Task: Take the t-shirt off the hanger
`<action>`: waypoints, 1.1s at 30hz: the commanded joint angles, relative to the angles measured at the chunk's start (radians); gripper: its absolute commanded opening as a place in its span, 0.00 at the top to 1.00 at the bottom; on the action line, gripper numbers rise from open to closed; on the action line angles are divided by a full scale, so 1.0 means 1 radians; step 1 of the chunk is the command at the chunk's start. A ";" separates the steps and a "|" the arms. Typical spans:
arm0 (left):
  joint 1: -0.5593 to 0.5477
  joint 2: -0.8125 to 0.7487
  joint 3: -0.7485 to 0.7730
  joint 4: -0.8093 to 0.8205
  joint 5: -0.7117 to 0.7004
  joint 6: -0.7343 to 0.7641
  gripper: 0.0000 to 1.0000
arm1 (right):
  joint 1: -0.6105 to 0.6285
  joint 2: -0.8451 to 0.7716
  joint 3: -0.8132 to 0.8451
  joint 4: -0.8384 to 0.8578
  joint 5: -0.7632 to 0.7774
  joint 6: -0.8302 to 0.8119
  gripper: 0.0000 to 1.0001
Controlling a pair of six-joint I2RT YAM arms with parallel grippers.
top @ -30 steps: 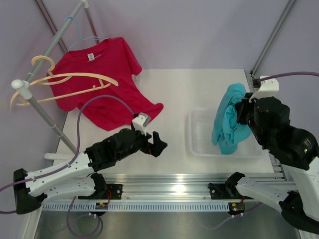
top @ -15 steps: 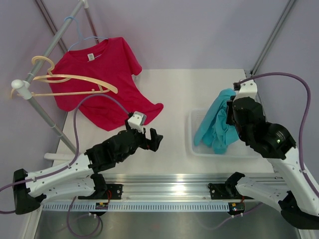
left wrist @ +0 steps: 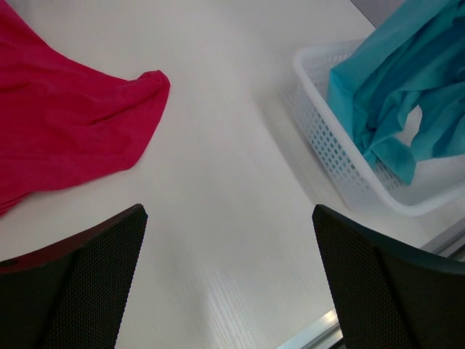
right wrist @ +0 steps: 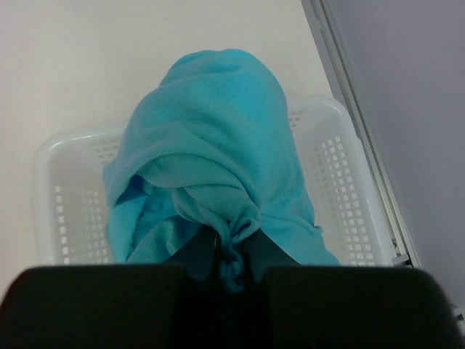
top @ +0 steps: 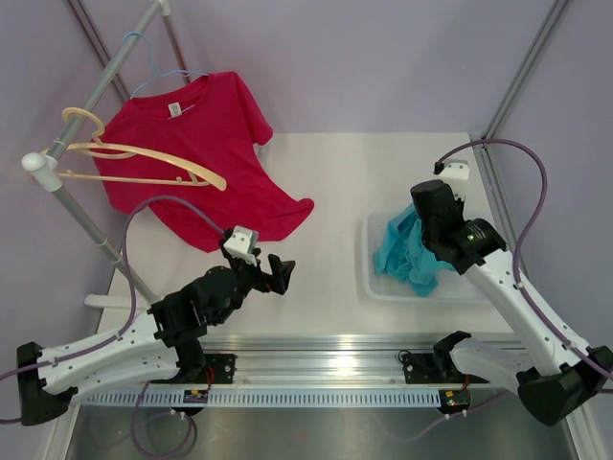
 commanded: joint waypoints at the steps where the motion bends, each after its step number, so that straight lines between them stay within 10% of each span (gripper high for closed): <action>1: -0.006 -0.042 -0.019 0.064 -0.097 0.030 0.01 | -0.058 0.046 -0.038 0.091 0.039 0.122 1.00; 6: -0.006 -0.085 -0.028 0.052 -0.094 0.027 0.01 | -0.095 0.155 -0.114 0.114 0.001 0.219 0.90; 12: -0.004 -0.128 -0.036 0.048 -0.092 0.032 0.01 | -0.143 0.227 -0.028 0.033 -0.078 0.265 0.35; 33: -0.004 -0.051 -0.006 0.051 -0.054 0.017 0.01 | -0.163 0.210 -0.275 0.335 -0.093 0.448 0.40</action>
